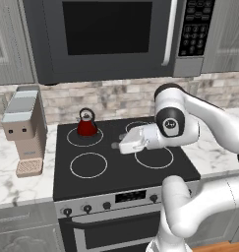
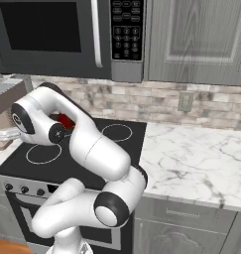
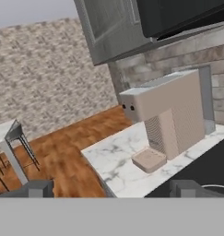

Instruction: The kettle is done boiling. Turn off the stove, then wait for 300 timesteps before moving the kettle to the dining table.

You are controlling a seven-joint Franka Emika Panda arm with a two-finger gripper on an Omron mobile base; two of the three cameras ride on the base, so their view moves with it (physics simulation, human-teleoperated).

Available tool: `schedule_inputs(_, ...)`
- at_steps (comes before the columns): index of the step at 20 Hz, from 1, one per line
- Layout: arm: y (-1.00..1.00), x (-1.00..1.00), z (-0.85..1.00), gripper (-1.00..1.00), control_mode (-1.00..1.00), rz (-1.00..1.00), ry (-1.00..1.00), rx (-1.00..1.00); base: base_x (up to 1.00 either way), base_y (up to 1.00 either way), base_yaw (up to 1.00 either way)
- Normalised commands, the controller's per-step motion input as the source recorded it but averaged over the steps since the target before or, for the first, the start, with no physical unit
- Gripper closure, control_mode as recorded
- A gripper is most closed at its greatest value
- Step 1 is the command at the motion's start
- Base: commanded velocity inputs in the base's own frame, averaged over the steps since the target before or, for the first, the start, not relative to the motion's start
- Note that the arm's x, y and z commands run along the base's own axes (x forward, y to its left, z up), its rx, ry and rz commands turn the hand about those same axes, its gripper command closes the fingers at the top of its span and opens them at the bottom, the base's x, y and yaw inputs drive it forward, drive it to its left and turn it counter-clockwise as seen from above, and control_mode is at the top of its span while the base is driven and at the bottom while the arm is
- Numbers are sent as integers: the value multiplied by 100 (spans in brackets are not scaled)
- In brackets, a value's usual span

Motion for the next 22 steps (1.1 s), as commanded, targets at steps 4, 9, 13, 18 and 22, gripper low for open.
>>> schedule_inputs(4, -23, 0, 58, -100, -100, -2, 6, -28, 0, 0, 0)
schedule_inputs(9, -22, 0, 65, -100, -100, 0, 3, -31, 0, 0, 0)
schedule_inputs(13, -17, 0, 64, -100, -100, 0, 0, -36, 0, 0, 0)
schedule_inputs(18, -13, -8, 60, -100, -100, 0, -7, -43, 0, 0, 0)
schedule_inputs(22, -14, -12, 64, -100, -100, 0, -12, -48, 0, 0, 0)
